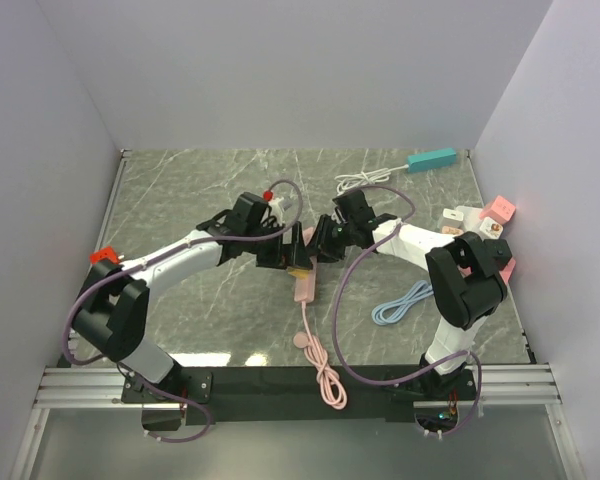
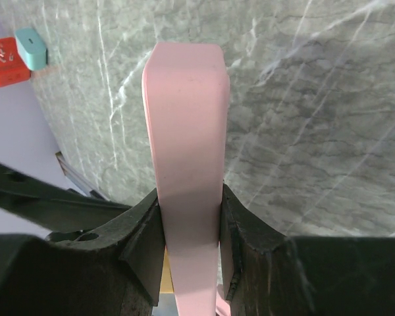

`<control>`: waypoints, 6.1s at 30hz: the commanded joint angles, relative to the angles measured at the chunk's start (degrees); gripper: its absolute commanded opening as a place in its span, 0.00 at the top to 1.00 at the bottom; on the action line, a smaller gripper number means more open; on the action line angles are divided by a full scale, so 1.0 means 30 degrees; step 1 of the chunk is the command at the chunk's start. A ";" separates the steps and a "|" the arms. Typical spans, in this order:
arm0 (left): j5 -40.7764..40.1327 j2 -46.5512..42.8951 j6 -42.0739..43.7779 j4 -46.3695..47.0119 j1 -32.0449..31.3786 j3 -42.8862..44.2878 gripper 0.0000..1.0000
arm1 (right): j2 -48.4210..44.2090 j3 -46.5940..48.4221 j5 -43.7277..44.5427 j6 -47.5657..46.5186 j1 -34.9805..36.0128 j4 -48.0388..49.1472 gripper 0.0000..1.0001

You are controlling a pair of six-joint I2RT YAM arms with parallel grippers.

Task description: Pull the plug off the socket

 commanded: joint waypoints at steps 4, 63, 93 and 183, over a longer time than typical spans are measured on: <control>-0.0434 0.0628 0.0342 0.0573 -0.0473 0.0731 0.05 | -0.0178 0.1254 -0.1215 0.0531 0.0251 0.0840 1.00; -1.0686 -0.0986 0.1045 -0.3820 1.1854 -0.1731 1.00 | 0.6443 1.0689 0.2940 1.2511 -1.2843 0.5353 1.00; -0.8608 -0.0247 0.0692 -0.4435 1.4292 0.1638 0.01 | 0.8672 1.4731 0.4175 1.0876 -1.3371 0.0732 0.24; -0.6671 -0.1950 -0.4462 -0.3528 0.5329 0.1199 0.01 | 0.0880 0.6382 0.7310 -0.1195 0.5613 -0.9298 0.07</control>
